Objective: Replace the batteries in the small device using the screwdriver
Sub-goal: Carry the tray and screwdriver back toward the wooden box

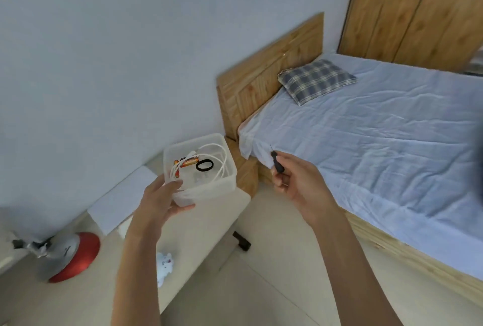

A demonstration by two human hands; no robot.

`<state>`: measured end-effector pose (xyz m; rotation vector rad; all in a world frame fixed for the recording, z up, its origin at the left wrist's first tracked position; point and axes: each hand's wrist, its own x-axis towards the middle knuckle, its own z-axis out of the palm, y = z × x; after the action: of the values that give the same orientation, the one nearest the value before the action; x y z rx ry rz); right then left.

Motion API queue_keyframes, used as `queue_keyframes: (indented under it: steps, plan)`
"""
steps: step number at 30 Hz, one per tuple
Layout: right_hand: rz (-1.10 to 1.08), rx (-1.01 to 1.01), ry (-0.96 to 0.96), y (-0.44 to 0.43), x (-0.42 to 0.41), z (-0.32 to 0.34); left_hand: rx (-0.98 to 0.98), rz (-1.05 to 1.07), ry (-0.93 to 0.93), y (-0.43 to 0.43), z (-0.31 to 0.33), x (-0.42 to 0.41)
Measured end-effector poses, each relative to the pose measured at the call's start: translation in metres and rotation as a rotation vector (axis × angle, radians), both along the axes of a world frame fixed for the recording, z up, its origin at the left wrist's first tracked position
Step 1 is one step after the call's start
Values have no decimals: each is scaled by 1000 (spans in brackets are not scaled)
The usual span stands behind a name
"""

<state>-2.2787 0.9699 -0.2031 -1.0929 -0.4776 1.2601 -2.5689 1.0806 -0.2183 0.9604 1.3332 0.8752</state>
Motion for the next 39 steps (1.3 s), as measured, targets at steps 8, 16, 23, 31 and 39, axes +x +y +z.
queue_keyframes:
  steps: [8, 16, 23, 31, 39]
  plan:
    - [-363, 46, -62, -160, 183, 17, 16, -364, -64, -82, 20, 257]
    - [-857, 43, -25, -351, 297, 4, 25, -883, 6, -198, 21, 491]
    - [-1266, -59, -51, -502, 347, -3, 37, -1274, 28, -335, 16, 653]
    - [-1544, -76, -96, -623, 443, 1, 89, -1635, -25, -486, 22, 819]
    - [-1714, -69, -90, -720, 544, 11, 176, -1789, -68, -618, 37, 958]
